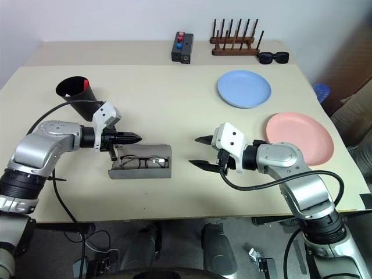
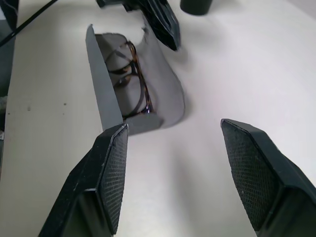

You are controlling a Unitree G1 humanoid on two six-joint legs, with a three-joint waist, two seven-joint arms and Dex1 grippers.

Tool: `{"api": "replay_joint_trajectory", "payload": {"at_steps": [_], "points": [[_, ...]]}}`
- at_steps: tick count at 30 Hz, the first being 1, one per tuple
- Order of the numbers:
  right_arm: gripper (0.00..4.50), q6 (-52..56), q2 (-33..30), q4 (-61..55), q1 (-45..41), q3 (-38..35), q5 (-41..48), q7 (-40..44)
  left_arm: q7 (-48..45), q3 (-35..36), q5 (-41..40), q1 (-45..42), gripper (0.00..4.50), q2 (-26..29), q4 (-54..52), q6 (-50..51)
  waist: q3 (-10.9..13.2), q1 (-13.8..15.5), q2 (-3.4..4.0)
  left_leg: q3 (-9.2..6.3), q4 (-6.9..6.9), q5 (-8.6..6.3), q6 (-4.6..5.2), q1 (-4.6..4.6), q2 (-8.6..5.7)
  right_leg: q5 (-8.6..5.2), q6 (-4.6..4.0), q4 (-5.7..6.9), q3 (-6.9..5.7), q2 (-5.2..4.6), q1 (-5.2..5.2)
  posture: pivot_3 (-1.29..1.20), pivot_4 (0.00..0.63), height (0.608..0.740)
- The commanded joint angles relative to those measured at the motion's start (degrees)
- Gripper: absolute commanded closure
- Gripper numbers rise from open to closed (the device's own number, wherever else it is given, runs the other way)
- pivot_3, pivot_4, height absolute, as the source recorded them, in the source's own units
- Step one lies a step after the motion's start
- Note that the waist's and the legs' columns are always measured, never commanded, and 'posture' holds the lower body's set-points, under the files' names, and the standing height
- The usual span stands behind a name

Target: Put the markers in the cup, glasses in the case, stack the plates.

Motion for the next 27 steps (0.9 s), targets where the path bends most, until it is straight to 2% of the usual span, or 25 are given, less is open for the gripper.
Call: {"api": "replay_joint_trajectory", "payload": {"at_steps": [1, 5, 14, 18, 22, 25, 26, 27], "points": [[1.47, -1.4, -0.6, -1.3, -0.4, -1.7, 0.6, -0.4, -3.1, 1.6, -1.0, 1.7, 4.47, 1.8, -2.5, -0.1, 0.0, 0.0, 0.00, 0.00, 0.00, 0.00, 0.00, 0.00, 0.00, 0.00, 0.00, 0.00, 0.00, 0.00, 0.00, 0.00, 0.150, 0.740], [1.47, -2.1, -0.4, 0.2, -1.2, -1.3, 0.0, -0.4, -4.7, 3.4, -2.3, 5.5, 4.47, 3.5, -7.3, 0.0, 0.0, 0.0, 0.00, 0.00, 0.00, 0.00, 0.00, -0.01, 0.00, -0.01, 0.00, 0.00, 0.00, -0.01, 0.00, 0.00, 0.150, 0.740], [1.47, -4.7, 0.2, 6.0, -3.5, 0.0, -2.9, -1.4, -2.0, 8.4, -2.9, 16.8, 4.47, 5.5, -18.5, -0.6, 0.0, 0.1, 0.02, 0.01, 0.04, 0.00, 0.00, 0.00, 0.00, -0.01, -0.01, 0.00, 0.01, -0.04, 0.03, 0.00, 0.150, 0.740], [1.47, -3.0, 1.5, 12.4, -7.7, 1.0, -6.9, -5.9, 4.0, 12.8, -2.9, 17.5, 4.47, 0.8, -19.1, -4.6, 0.0, 0.2, 0.02, 0.02, 0.07, 0.00, 0.00, 0.02, 0.00, 0.01, -0.03, 0.00, 0.00, -0.05, 0.04, 0.00, 0.150, 0.740], [1.47, -5.5, 2.3, 26.5, -14.6, 3.1, -16.2, -13.4, 8.3, 17.6, -6.5, 18.0, 4.47, -5.2, -23.2, -7.4, 0.0, 0.1, 0.02, 0.02, 0.12, 0.01, 0.00, 0.01, -0.01, 0.02, -0.03, 0.00, 0.00, -0.05, 0.08, 0.00, 0.150, 0.740], [0.61, -11.2, 1.7, 36.4, -18.9, 5.6, -22.6, -16.4, 9.6, 18.8, -8.9, 20.4, 4.50, -7.2, -28.2, -7.2, 0.0, 0.1, 0.03, 0.03, 0.07, 0.00, 0.00, 0.00, -0.02, 0.02, -0.01, -0.02, 0.00, -0.06, 0.06, 0.00, 0.150, 0.740], [0.13, -13.2, 2.1, 40.3, -20.8, 6.0, -24.3, -17.7, 10.4, 19.1, -10.5, 21.1, 4.50, -8.1, -29.9, -6.5, 0.0, 0.1, 0.04, 0.03, 0.04, 0.00, 0.00, 0.00, -0.02, 0.01, 0.01, -0.02, 0.00, -0.06, 0.06, 0.00, 0.150, 0.740], [0.06, -15.7, 2.7, 44.7, -23.0, 6.6, -26.1, -19.5, 11.2, 19.2, -12.2, 21.9, 4.50, -9.0, -31.8, -5.6, 0.0, 0.1, 0.05, 0.03, 0.01, 0.00, 0.00, 0.01, -0.01, 0.01, 0.01, -0.02, -0.01, -0.06, 0.05, 0.00, 0.150, 0.740]]}}
